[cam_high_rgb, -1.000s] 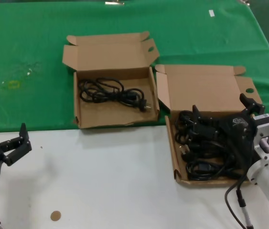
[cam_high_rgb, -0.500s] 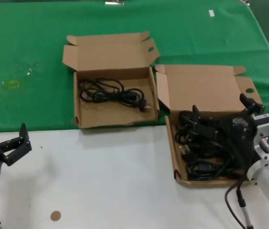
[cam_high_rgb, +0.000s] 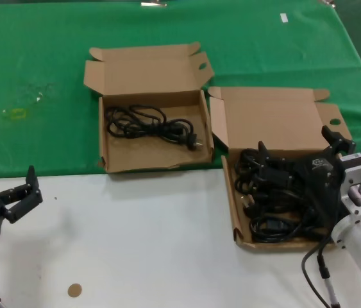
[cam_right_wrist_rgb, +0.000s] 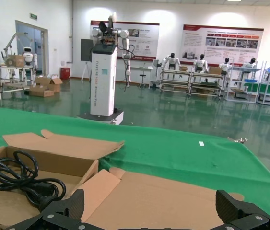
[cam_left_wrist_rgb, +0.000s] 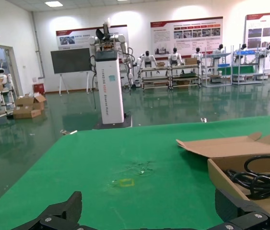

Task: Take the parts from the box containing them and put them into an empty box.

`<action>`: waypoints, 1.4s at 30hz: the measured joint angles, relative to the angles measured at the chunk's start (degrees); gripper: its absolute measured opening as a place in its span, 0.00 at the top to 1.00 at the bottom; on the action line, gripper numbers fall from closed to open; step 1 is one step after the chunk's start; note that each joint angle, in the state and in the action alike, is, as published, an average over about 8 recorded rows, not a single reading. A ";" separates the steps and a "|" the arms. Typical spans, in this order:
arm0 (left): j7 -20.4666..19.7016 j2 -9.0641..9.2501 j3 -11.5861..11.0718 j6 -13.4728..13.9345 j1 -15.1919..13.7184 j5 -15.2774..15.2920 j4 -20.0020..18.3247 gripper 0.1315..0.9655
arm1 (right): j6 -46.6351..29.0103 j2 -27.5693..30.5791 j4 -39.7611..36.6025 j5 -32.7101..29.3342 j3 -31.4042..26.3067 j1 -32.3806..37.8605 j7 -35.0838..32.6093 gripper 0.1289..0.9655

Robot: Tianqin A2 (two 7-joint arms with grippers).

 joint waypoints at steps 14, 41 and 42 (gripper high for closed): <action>0.00 0.00 0.00 0.00 0.00 0.00 0.00 0.00 | 0.00 0.00 0.00 0.00 0.00 0.00 0.00 0.00; 0.00 0.00 0.00 0.00 0.00 0.00 0.00 0.00 | 0.00 0.00 0.00 0.00 0.00 0.00 0.00 0.00; 0.00 0.00 0.00 0.00 0.00 0.00 0.00 0.00 | 0.00 0.00 0.00 0.00 0.00 0.00 0.00 0.00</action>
